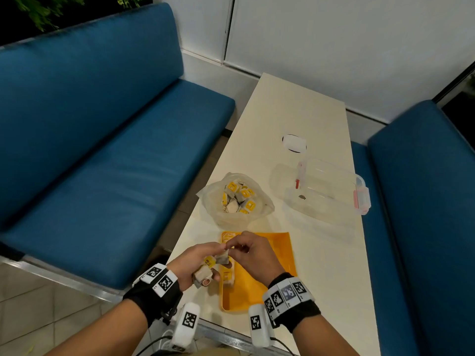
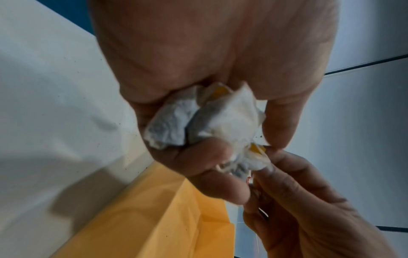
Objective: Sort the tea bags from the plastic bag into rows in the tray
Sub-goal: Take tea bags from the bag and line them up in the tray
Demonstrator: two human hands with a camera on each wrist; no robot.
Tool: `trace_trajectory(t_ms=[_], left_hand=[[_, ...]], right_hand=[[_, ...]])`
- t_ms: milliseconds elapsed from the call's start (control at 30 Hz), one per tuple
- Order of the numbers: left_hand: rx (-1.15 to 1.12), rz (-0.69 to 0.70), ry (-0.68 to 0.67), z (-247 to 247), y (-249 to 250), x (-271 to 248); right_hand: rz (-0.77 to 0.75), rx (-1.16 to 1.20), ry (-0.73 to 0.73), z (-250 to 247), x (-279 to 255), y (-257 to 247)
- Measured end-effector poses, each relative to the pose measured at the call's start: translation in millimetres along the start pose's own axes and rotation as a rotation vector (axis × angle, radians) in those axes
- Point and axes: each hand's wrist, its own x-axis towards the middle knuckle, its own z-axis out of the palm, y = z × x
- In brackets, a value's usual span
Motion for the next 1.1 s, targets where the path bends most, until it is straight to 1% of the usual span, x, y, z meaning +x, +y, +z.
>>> trace_trajectory(t_ms=[33,133,300,433,500,700,933,1100], left_hand=[[0.023,0.021,0.01,-1.6,-1.3,1.0],[0.078,0.093,0.031,-2.1,-2.0,3.2],[0.241,0.244,0.15,1.0,-3.6,8.4],[0.345,0.302,0.201,1.5,-5.5,12.7],[0.377,0.329,0.208,1.3,-5.6,14.5],[0.345,0.364,0.204,3.5,-3.5,12.7],[0.306,0.438,0.255,3.0,0.2,10.8],[0.294,0.447,0.258,2.5,1.0,11.9]], right_hand=[[0.004,0.004,0.013,-1.6,-0.2,1.3],[0.054,0.114,0.03,-3.2,-3.4,4.0],[0.137,0.231,0.063,-3.7,-5.0,6.3],[0.165,0.347,0.089,-5.2,-3.8,3.5],[0.182,0.35,0.076,-5.3,-2.7,2.4],[0.15,0.334,0.046,-7.6,-1.0,3.1],[0.186,0.356,0.059,-10.8,3.9,4.9],[0.159,0.274,0.06,-9.8,4.6,7.4]])
